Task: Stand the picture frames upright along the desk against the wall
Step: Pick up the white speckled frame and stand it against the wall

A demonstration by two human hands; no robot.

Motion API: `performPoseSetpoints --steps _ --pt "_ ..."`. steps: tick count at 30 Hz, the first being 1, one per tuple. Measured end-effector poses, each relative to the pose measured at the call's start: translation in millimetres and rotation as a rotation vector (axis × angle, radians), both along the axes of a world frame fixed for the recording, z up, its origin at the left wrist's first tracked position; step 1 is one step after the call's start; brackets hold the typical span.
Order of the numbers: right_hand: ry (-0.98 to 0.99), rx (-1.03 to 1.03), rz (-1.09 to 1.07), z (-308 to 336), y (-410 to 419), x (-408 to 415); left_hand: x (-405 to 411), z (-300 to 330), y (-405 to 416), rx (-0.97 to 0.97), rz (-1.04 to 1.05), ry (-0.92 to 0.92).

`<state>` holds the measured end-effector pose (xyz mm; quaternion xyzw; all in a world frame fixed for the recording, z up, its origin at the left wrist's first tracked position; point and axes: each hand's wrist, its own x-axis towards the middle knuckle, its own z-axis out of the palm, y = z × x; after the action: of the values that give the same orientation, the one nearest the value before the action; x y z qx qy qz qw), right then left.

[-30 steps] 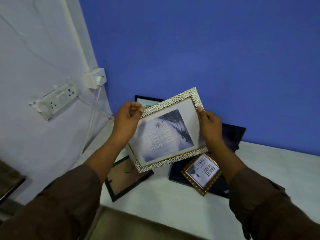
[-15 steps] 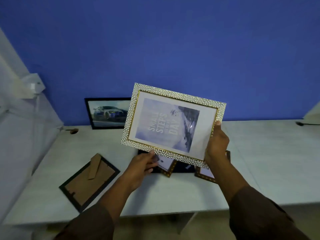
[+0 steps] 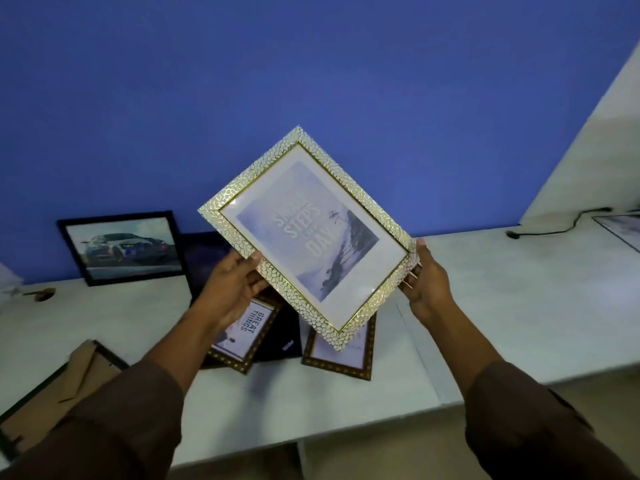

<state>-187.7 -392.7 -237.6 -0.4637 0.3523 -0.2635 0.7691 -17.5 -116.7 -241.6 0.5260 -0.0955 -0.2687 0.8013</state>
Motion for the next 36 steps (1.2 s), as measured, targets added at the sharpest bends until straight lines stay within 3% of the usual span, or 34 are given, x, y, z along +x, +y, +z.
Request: performPoseSetpoints --steps 10,17,21,27,36 --pt "0.331 -0.685 0.418 -28 -137 -9 17 29 -100 0.246 -0.061 -0.262" --pt "0.427 -0.949 0.617 -35 -192 51 74 10 -165 0.346 -0.161 -0.301" --pt "0.418 -0.967 0.64 -46 -229 99 112 -15 -202 0.458 -0.208 -0.322" --pt "0.565 -1.002 0.635 -77 -276 182 183 -55 -251 0.567 -0.209 -0.37" --pt "0.673 -1.079 0.734 -134 -299 281 263 -102 -283 0.926 -0.116 -0.448"
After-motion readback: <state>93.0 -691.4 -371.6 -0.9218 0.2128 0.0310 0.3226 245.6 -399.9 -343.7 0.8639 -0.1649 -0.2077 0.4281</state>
